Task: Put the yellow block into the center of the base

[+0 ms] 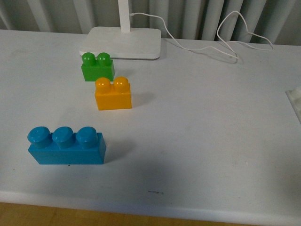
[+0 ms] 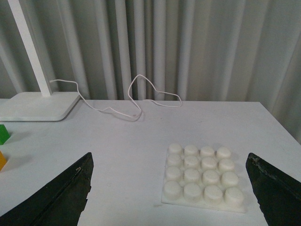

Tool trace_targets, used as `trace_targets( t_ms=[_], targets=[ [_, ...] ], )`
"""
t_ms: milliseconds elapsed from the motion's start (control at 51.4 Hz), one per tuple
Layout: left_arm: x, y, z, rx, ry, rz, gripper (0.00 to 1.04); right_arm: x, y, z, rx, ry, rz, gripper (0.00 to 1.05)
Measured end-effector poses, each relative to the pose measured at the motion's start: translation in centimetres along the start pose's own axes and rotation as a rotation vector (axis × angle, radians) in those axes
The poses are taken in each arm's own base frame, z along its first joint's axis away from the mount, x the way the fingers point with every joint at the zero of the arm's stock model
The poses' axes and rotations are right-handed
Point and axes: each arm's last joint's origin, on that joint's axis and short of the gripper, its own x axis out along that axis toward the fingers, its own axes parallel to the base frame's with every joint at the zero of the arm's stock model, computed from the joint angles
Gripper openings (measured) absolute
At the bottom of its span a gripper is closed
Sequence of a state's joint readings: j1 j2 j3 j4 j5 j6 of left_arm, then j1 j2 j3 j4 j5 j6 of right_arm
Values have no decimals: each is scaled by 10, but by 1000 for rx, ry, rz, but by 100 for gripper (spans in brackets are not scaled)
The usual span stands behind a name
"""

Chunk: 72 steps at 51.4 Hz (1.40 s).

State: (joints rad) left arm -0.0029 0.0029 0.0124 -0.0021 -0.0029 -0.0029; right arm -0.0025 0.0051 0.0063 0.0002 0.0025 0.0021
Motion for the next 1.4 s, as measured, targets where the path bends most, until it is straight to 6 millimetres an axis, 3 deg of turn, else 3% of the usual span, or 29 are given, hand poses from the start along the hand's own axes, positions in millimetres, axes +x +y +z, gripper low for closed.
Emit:
trace_targets(
  t_ms=[175,369,486,564,642,719,914,1147,1400],
  targets=[
    [0,0,0,0,0,0,98,7,-1,1,48,265,-130,95],
    [0,0,0,0,0,0,98,35,-3,30,96,428,-58,95],
    [0,0,0,0,0,0,98,78,-9,51,73,590,-62,95],
    [0,0,0,0,0,0,98,106,-12,54,63,709,-31,95],
    [0,0,0,0,-1,-1,98,127,-15,53,51,797,-13,95],
    [0,0,0,0,0,0,98,165,-20,51,-29,901,-37,95],
    [0,0,0,0,0,0,98,212,-29,38,-160,1025,-55,95],
    [0,0,0,0,0,0,98,235,-44,26,-197,1087,-80,95],
    [0,0,0,0,0,0,98,246,-59,5,-148,1157,-110,95]
  ],
)
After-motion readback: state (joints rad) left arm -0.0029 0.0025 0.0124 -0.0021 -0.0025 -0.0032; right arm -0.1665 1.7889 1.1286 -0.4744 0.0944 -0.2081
